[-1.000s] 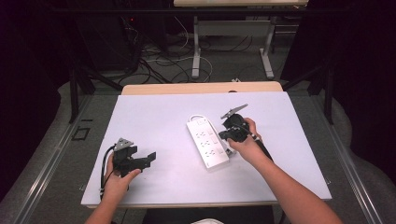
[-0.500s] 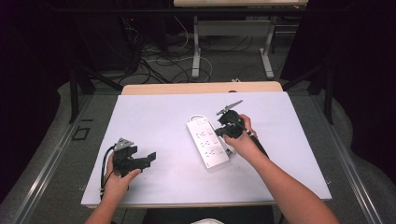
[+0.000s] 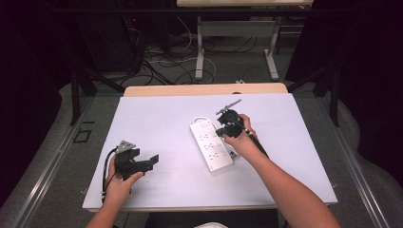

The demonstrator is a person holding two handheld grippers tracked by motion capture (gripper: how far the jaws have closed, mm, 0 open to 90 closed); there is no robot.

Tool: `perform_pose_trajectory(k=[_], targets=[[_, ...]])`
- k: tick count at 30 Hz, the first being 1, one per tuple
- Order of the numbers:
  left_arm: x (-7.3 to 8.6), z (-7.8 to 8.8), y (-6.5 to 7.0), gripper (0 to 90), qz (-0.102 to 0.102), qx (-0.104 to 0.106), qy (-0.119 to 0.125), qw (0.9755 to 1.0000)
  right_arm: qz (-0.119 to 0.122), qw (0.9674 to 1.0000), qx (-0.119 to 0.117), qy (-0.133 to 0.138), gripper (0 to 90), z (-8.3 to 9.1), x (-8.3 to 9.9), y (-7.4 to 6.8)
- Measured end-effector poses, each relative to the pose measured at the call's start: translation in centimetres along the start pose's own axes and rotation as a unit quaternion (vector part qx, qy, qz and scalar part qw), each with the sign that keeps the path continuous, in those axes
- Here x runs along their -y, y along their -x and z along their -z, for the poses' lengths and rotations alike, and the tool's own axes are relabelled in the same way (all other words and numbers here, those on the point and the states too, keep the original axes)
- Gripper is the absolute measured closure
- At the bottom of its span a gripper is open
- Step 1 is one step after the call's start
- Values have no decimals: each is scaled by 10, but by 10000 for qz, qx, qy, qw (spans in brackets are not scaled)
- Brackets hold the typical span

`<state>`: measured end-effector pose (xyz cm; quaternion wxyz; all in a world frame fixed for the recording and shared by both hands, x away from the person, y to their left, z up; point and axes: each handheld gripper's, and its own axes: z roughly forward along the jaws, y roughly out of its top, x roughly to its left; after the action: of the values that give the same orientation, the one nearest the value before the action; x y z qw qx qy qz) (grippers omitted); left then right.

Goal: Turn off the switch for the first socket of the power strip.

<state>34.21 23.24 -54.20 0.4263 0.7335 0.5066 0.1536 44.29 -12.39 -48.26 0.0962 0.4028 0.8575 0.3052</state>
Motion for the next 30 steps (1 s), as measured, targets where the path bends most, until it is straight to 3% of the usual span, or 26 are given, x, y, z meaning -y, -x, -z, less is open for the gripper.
perform_pose_trajectory(k=[9,10,11,17,20,21,22,23,24,25,26,30], targets=[[0,0,0,111,-18,6,-37,10000,-49,9999,37,-79,891,-11,-3,0],[0,0,0,111,-20,5,-38,10000,-80,9999,19,148,891,-15,-2,0],[0,0,0,110,-21,4,-38,10000,-124,9998,69,-130,890,-13,-4,-1],[0,0,0,110,-25,6,-39,10000,-32,10000,52,-61,891,-22,-5,1],[0,0,0,111,-24,7,-39,10000,-99,9998,130,-81,890,-26,-5,1],[0,0,0,111,-24,7,-40,10000,-90,9999,75,43,889,-28,-4,2],[0,0,0,111,-25,7,-42,10000,-89,9997,97,-188,889,-26,-5,2],[0,0,0,111,-26,9,-43,10000,-116,9997,46,214,888,-33,-3,3],[0,0,0,111,-22,11,-46,10000,-71,9968,157,-775,887,-22,-9,3],[0,0,0,110,-13,3,-15,10000,-165,9978,147,-618,887,-25,-8,3],[0,0,0,111,-14,4,-18,10000,-163,9996,155,-160,885,-31,-5,3],[0,0,0,111,-16,1,-29,10000,-147,9996,137,-213,885,-34,-5,4]])
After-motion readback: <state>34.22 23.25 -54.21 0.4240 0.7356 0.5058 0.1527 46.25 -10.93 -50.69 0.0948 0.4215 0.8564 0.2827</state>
